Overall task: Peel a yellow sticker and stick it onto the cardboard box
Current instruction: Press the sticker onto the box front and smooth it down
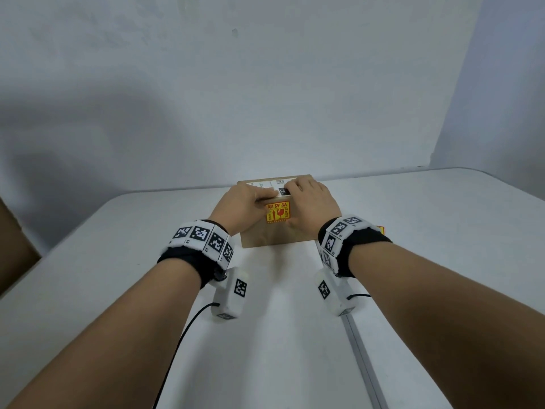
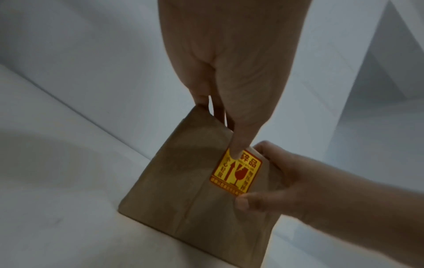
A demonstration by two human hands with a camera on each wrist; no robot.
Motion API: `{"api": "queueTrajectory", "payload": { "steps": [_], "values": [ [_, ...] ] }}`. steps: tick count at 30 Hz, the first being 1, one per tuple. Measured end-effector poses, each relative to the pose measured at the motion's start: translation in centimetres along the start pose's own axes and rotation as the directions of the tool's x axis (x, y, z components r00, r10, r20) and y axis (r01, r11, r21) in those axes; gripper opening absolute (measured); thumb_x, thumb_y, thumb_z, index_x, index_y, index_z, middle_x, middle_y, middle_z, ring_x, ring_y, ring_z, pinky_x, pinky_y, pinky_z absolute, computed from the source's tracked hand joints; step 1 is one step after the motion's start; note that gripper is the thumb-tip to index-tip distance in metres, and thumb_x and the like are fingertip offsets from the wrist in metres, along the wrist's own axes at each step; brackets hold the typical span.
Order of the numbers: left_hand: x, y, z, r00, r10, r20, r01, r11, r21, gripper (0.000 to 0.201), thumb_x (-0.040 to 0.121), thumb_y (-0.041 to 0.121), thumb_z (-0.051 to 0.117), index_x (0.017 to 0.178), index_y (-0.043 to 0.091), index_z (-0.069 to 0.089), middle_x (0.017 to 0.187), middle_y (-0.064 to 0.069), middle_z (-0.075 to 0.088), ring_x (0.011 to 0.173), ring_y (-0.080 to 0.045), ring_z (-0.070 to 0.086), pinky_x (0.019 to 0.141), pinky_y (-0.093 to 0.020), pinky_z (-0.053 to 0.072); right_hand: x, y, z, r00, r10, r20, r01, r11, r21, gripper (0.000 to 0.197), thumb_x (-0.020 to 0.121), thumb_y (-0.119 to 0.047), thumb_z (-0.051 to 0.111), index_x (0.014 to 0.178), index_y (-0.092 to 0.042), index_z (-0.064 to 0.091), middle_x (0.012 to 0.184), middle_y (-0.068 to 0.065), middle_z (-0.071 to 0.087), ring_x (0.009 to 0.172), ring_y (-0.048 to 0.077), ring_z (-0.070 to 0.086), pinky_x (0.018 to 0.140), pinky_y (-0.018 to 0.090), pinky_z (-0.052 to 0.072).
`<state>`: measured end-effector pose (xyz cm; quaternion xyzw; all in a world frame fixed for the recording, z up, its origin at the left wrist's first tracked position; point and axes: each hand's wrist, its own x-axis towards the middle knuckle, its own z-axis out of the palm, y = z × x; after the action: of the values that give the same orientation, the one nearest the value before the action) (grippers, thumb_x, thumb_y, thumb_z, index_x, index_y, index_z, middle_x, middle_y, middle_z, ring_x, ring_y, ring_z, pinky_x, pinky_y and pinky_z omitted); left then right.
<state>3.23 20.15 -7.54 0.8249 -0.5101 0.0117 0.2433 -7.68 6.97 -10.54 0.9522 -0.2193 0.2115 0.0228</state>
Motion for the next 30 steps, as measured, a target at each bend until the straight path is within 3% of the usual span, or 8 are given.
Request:
{"api": "queueTrajectory", "payload": {
  "steps": [3,7,12,20,23,26,30],
  "values": [
    [0.3,0.3,0.5,0.998,0.056,0.009,-0.057,0.988,0.143,0.037,0.079,0.037,0.066,0.113,0.026,0.059,0.113,0.005,0.06,0.109,-0.021,0.052,0.087,-0.038,0.048,0.2,0.1,0.0,1.0,0.003,0.015,-0.003,1.0,0.031,0.06,0.071,-0.032,0.071,0.125,-0.016,0.05,0.129,0.005,0.05,0.127,0.024,0.043,0.105,0.034,0.035],
    [0.8,1.0,1.4,0.992,0.113,-0.053,-0.092,0.948,0.305,0.044,0.075,0.051,0.065,0.105,0.022,0.052,0.109,0.001,0.054,0.103,-0.025,0.048,0.083,-0.035,0.039,0.0,0.5,-0.1,0.999,-0.001,0.04,-0.001,0.998,0.062,0.061,0.071,-0.023,0.071,0.127,-0.015,0.049,0.129,0.007,0.049,0.123,0.025,0.047,0.103,0.034,0.035],
    [1.2,0.6,2.3,0.992,0.096,-0.087,-0.059,0.933,0.355,0.055,0.071,0.055,0.067,0.114,0.026,0.048,0.118,0.003,0.048,0.111,-0.024,0.044,0.09,-0.039,0.034,-0.1,0.6,-0.4,0.999,-0.011,0.038,0.007,0.996,0.091,0.059,0.074,-0.021,0.069,0.129,-0.014,0.049,0.13,0.007,0.049,0.121,0.025,0.048,0.105,0.033,0.033],
    [1.1,-0.4,0.9,0.981,0.185,0.056,-0.191,0.876,0.442,0.06,0.071,0.045,0.072,0.121,0.027,0.045,0.121,0.002,0.045,0.106,-0.023,0.045,0.084,-0.037,0.039,-0.3,0.6,-0.4,1.0,-0.011,0.019,0.009,0.994,0.112,0.06,0.074,-0.021,0.068,0.13,-0.014,0.048,0.131,0.007,0.05,0.125,0.025,0.046,0.106,0.034,0.034],
    [1.0,-0.7,0.4,0.979,0.19,0.079,-0.206,0.894,0.399,0.057,0.073,0.042,0.072,0.123,0.028,0.049,0.12,0.003,0.049,0.103,-0.022,0.045,0.081,-0.036,0.04,-0.4,0.6,-0.3,1.0,-0.016,0.019,0.014,0.994,0.108,0.061,0.075,-0.022,0.068,0.131,-0.015,0.047,0.132,0.007,0.049,0.125,0.024,0.046,0.107,0.034,0.033],
    [1.0,-1.0,0.1,0.976,0.202,0.086,-0.219,0.926,0.308,0.054,0.076,0.035,0.072,0.126,0.028,0.054,0.119,0.001,0.054,0.101,-0.023,0.047,0.087,-0.037,0.042,-0.3,0.6,-0.2,1.0,-0.025,0.012,0.023,0.995,0.1,0.063,0.074,-0.021,0.068,0.132,-0.015,0.047,0.132,0.007,0.05,0.126,0.025,0.046,0.106,0.034,0.034],
    [0.9,-1.4,-0.2,0.97,0.232,0.078,-0.243,0.951,0.191,0.049,0.083,0.024,0.065,0.13,0.028,0.055,0.117,0.002,0.06,0.104,-0.023,0.049,0.09,-0.027,0.037,-0.3,0.7,0.1,1.0,-0.024,0.0,0.024,0.994,0.102,0.063,0.074,-0.02,0.068,0.133,-0.015,0.047,0.132,0.006,0.051,0.126,0.025,0.046,0.105,0.034,0.034]
  ]
}}
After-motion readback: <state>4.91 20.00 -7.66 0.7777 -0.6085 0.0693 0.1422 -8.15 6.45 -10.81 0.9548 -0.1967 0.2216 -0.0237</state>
